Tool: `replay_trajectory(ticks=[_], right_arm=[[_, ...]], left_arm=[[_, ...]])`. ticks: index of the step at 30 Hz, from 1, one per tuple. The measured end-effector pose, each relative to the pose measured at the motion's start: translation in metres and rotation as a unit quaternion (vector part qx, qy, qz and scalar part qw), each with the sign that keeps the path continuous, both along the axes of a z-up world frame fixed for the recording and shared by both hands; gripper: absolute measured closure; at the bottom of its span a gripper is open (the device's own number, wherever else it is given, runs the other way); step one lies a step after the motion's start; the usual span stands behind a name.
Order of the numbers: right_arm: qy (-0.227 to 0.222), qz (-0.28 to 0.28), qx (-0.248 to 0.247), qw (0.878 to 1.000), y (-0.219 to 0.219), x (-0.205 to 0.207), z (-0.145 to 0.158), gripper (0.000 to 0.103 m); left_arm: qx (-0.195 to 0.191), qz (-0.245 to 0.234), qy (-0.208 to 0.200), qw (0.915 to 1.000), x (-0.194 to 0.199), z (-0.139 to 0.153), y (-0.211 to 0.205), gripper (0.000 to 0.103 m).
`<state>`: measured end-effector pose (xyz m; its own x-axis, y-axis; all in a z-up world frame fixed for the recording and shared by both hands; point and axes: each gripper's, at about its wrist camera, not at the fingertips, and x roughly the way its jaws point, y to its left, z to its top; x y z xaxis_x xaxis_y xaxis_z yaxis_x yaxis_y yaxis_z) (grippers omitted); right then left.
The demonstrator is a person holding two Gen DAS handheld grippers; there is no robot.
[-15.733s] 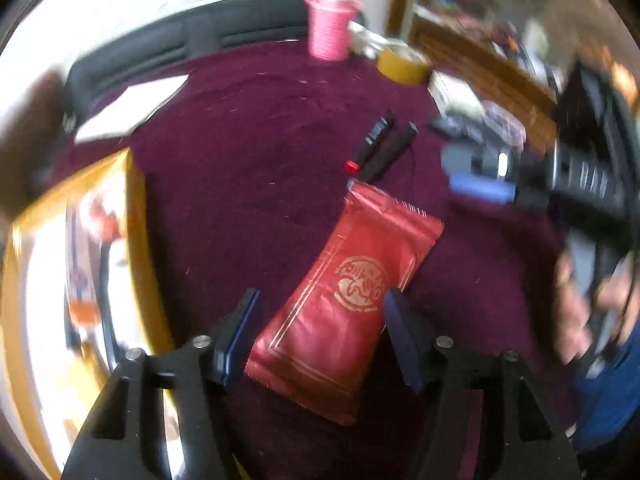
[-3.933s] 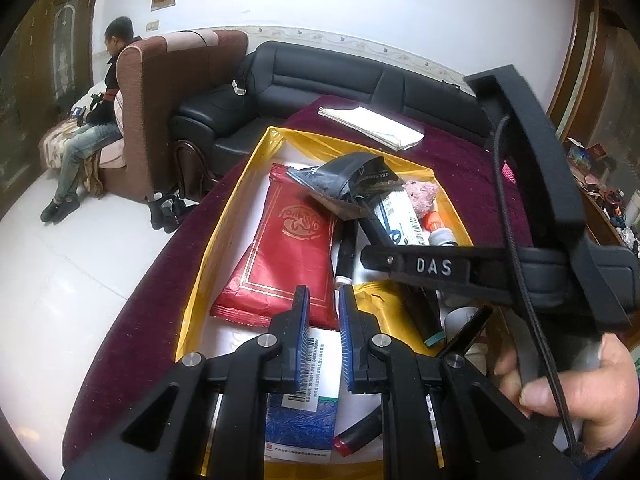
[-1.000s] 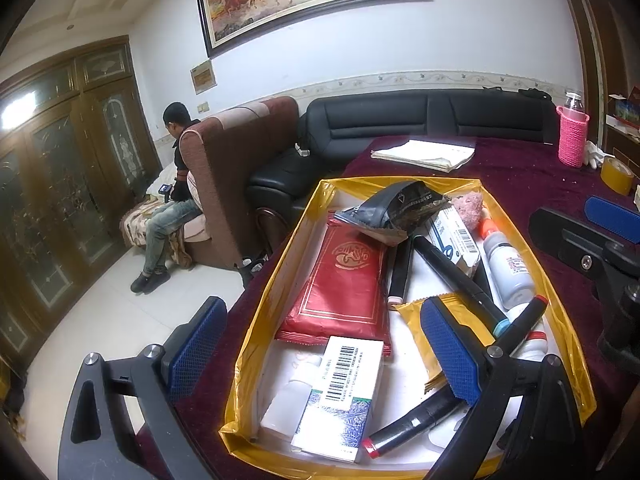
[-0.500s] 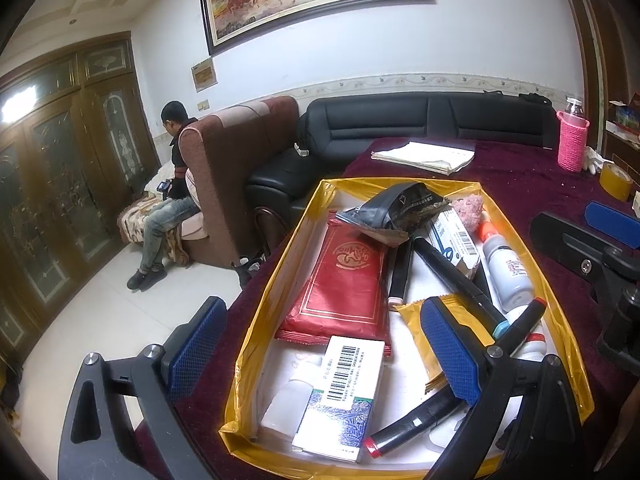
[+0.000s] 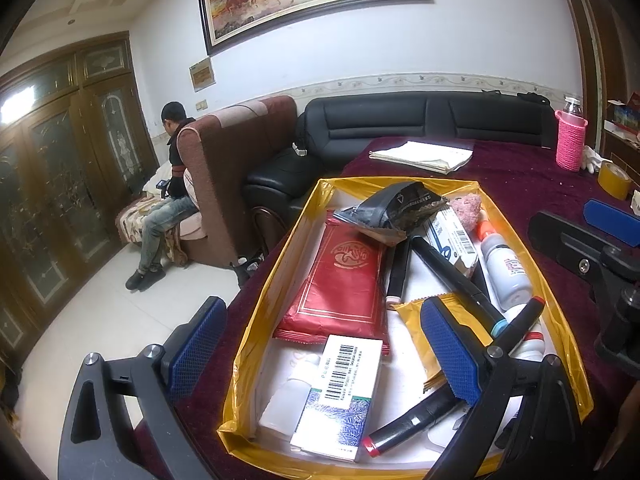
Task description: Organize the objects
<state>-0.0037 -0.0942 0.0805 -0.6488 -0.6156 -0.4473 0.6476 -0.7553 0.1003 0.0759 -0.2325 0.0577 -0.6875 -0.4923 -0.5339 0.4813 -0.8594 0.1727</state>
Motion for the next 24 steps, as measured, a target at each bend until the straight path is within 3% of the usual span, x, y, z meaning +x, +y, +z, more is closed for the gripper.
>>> replay_trajectory(ticks=[24], right_arm=[[-0.003,-0.002,0.002,1.000,-0.0003,-0.0015,-0.0007,0.021]], left_arm=[[0.002,0.000,0.000,1.0000,0.0025,-0.0003,-0.0022,0.008]])
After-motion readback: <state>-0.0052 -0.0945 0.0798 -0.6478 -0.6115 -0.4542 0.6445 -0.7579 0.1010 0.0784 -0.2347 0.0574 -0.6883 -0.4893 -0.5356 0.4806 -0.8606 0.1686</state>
